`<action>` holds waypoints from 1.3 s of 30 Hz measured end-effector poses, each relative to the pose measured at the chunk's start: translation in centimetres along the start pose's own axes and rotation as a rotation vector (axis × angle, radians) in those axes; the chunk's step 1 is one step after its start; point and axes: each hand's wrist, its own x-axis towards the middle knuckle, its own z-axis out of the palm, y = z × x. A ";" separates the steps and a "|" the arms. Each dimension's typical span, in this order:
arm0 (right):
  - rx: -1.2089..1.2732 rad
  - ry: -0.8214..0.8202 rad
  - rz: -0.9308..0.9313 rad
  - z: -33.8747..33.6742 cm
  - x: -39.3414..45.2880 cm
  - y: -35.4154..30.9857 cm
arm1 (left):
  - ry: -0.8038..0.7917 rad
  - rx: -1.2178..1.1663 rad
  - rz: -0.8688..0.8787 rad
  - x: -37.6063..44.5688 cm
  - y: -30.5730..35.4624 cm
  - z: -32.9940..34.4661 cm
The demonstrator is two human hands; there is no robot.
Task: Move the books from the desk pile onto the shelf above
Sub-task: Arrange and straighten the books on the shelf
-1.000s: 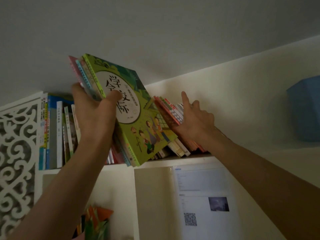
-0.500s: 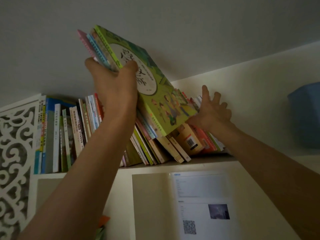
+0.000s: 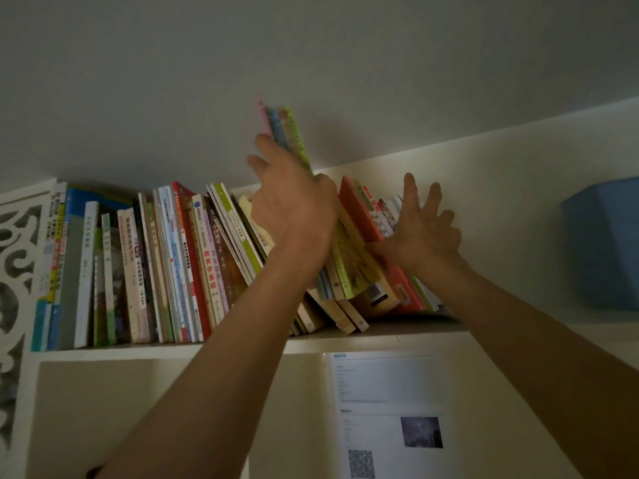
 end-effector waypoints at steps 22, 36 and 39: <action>0.016 0.177 -0.070 0.3 -1.3 2.8 | -0.043 0.149 0.108 -2.2 -6.1 9.4; -0.050 0.240 -0.085 1.9 -2.4 0.3 | -0.511 0.165 0.112 -7.5 -11.8 3.7; -0.026 0.267 -0.047 2.1 -2.6 -0.4 | -0.501 0.237 0.151 -5.9 -11.5 3.9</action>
